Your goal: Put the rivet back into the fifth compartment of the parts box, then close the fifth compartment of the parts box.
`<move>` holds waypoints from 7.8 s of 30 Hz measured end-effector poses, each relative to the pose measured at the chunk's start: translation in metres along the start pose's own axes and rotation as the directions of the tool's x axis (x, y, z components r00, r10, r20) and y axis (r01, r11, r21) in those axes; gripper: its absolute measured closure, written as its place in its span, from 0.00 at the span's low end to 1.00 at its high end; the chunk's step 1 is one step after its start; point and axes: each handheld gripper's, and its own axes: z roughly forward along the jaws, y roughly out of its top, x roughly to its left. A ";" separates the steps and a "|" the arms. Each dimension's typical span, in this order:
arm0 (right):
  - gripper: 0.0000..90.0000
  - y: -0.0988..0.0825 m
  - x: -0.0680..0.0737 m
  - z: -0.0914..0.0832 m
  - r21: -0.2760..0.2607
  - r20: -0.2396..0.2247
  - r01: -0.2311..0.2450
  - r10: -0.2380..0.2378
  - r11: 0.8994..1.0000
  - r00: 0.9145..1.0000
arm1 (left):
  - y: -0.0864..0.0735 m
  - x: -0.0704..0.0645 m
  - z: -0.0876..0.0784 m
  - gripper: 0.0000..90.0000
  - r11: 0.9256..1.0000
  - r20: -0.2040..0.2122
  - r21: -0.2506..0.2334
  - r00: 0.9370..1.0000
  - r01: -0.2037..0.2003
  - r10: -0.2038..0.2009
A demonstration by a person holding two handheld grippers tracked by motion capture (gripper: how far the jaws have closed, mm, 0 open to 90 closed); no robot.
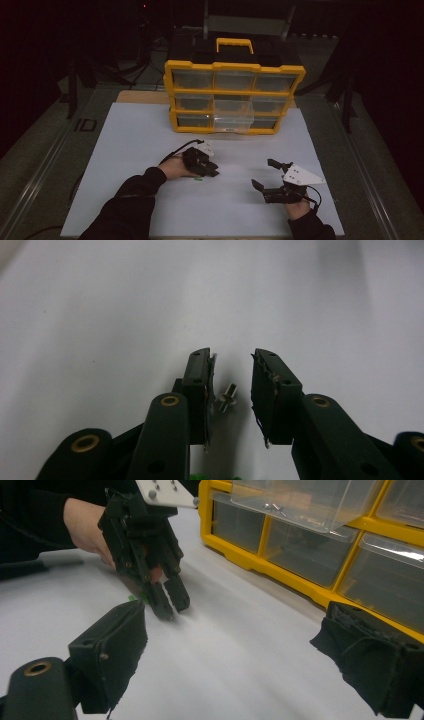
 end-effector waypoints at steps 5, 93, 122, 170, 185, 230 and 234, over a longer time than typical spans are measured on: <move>0.12 0.000 0.000 0.000 0.002 0.000 -0.001 0.001 1.000 1.000 | 0.000 0.001 0.001 0.84 1.000 -0.005 0.013 1.000 -0.002 0.002; 0.12 -0.001 -0.002 0.000 -0.002 -0.001 -0.004 0.004 1.000 1.000 | 0.150 0.023 -0.157 0.91 0.912 -0.167 -0.403 0.986 -0.077 0.010; 0.13 -0.002 -0.003 -0.001 0.000 0.001 -0.003 0.003 1.000 1.000 | 0.143 0.047 -0.119 0.55 0.945 -0.187 -0.313 0.970 0.091 -0.155; 0.13 0.001 0.001 0.000 -0.005 0.000 0.005 -0.005 1.000 1.000 | 0.021 -0.043 -0.163 0.00 0.914 -0.326 -0.401 0.925 0.052 -0.196; 0.13 0.002 0.001 0.000 0.000 0.000 0.005 -0.005 1.000 1.000 | -0.041 -0.085 -0.146 0.00 0.917 -0.363 -0.392 0.902 0.079 -0.233; 0.12 -0.002 0.002 0.004 0.022 -0.002 0.002 -0.002 1.000 1.000 | -0.127 -0.128 -0.115 0.00 0.861 -0.431 -0.483 0.814 0.156 -0.389; 0.12 0.001 0.003 -0.001 0.007 0.000 0.000 0.000 1.000 1.000 | -0.125 -0.130 -0.115 0.00 0.859 -0.432 -0.490 0.815 0.147 -0.386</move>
